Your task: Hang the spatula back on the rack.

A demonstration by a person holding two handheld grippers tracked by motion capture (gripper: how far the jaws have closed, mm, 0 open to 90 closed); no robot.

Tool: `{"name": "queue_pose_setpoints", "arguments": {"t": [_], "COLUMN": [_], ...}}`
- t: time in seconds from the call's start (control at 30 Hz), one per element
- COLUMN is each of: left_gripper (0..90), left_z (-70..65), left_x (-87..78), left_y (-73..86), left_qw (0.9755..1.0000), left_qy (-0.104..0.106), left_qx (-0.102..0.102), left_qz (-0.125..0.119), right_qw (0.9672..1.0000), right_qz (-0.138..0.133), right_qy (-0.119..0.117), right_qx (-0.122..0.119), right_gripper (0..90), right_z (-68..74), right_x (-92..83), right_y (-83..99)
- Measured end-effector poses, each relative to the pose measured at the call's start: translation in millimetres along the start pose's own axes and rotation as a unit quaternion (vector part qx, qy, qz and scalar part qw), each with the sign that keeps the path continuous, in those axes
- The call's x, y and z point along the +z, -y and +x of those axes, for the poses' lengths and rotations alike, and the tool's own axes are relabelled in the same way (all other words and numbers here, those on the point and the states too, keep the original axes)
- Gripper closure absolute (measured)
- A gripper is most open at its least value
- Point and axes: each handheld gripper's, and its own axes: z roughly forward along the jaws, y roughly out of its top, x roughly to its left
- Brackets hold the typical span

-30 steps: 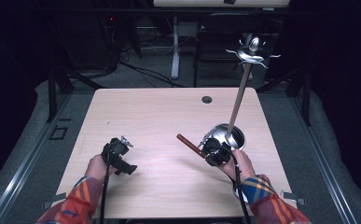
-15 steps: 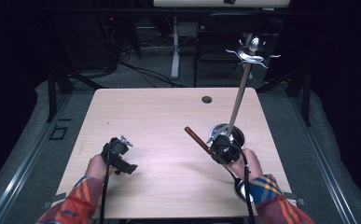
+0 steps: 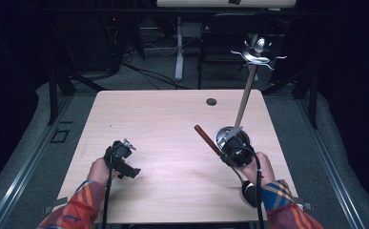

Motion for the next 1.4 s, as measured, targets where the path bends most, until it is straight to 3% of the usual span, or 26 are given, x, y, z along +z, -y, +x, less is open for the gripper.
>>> {"name": "queue_pose_setpoints", "arguments": {"t": [0.07, 0.17, 0.4, 0.63, 1.07, 1.23, 1.4], "left_gripper": [5.8, 5.8, 5.9, 5.8, 5.8, 5.9, 5.9], "left_z": [-0.8, -1.4, -1.7, -2.7, -4.3, -4.1, -4.4], "left_x": [1.2, 2.2, 2.4, 2.4, 4.8, 5.0, 5.0], "left_y": [-0.8, -1.1, -2.3, -3.1, -6.2, -6.3, -6.8], "left_qw": [1.0000, 1.0000, 1.0000, 1.0000, 0.9999, 0.9999, 0.9999], "left_qy": [0.001, 0.001, 0.002, 0.001, 0.005, 0.004, 0.003], "left_qx": [0.003, 0.003, 0.005, 0.008, 0.014, 0.013, 0.015], "left_qz": [0.002, 0.005, 0.003, 0.003, 0.004, 0.003, 0.004], "right_qw": [0.9998, 0.9996, 0.9972, 0.9956, 0.9894, 0.9847, 0.9824], "right_qz": [-0.015, -0.022, -0.067, -0.082, -0.122, -0.146, -0.157], "right_qy": [-0.006, -0.006, 0.019, 0.025, 0.027, 0.041, 0.051], "right_qx": [0.014, 0.015, 0.027, 0.038, 0.074, 0.086, 0.088], "right_gripper": [84.0, 84.0, 84.4, 84.3, 84.2, 84.3, 84.4], "right_z": [-1.5, -2.7, -4.6, -6.9, -15.1, -17.9, -18.5], "right_x": [-6.1, -9.5, -28.8, -37.9, -53.7, -60.9, -66.9], "right_y": [2.7, 3.6, 6.2, 11.7, 27.9, 33.6, 37.0]}}
